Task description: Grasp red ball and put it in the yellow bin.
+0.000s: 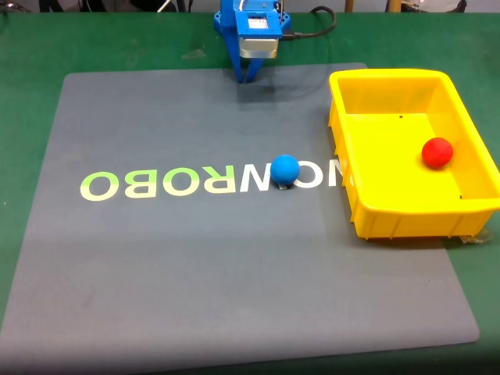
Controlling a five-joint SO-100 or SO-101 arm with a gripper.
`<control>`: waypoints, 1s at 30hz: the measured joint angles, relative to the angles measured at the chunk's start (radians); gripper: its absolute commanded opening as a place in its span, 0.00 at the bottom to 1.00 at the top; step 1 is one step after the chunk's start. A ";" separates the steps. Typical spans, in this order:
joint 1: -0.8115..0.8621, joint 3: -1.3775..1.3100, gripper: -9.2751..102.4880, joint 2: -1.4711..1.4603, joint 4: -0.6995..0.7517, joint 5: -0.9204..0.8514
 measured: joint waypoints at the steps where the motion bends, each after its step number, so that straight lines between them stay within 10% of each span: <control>1: 0.000 0.000 0.08 0.000 0.000 0.000; 30: 0.000 0.000 0.08 -0.035 -0.015 -0.035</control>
